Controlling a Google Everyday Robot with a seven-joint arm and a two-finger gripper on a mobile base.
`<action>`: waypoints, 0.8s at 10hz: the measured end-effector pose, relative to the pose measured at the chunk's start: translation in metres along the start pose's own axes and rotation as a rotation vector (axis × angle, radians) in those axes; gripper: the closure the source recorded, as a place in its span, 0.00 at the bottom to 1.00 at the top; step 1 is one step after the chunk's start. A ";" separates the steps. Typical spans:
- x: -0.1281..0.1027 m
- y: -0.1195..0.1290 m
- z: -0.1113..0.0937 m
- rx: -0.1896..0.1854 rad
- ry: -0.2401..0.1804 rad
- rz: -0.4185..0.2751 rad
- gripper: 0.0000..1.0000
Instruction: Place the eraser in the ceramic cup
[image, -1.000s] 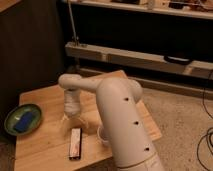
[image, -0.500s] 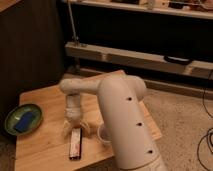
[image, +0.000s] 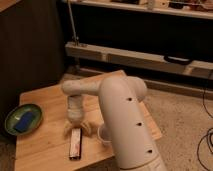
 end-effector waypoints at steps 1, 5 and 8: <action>0.003 -0.001 0.003 -0.004 -0.007 0.006 0.27; 0.004 0.000 0.002 0.006 -0.023 0.032 0.67; 0.000 0.005 -0.009 0.050 0.006 0.054 0.95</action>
